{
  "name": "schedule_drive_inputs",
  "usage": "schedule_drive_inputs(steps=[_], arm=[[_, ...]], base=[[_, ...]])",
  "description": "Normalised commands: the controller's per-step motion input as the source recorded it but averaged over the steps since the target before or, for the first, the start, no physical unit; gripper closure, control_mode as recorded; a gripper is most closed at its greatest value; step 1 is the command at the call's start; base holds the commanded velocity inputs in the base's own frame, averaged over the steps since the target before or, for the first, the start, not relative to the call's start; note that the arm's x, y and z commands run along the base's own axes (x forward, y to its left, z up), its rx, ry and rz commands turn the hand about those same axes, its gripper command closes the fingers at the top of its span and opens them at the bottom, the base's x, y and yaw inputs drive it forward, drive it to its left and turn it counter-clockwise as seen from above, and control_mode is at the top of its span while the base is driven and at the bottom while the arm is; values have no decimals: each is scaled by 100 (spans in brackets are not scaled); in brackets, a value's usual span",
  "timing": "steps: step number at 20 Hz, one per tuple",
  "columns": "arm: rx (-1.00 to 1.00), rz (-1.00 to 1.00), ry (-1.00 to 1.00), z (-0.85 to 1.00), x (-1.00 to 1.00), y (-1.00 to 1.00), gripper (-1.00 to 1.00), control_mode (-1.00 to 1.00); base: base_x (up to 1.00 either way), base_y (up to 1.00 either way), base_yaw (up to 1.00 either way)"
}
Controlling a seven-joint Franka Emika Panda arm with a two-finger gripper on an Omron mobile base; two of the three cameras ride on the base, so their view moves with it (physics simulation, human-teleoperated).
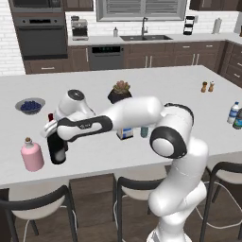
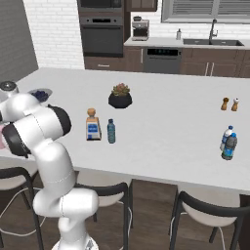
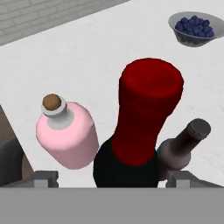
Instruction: Move the plastic bottles in the middle to the plastics group, and the glass bottles in the middle to the glass group.
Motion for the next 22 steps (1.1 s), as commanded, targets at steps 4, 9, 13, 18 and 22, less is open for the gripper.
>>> schedule_drive_inputs(steps=[4, 9, 13, 18, 22], arm=[[5, 0, 0, 57, -58, -33, -100, -100], [1, 0, 0, 92, -47, -54, -100, -100], [0, 0, 0, 84, -29, -87, -100, -100], [-1, 0, 0, 22, -34, -100, -100, -100], [-8, -1, 0, 2, -10, -100, -100, -100]], base=[[0, 0, 0], [0, 0, 0], [0, 0, 0], [0, 0, 0], [0, 0, 0]])
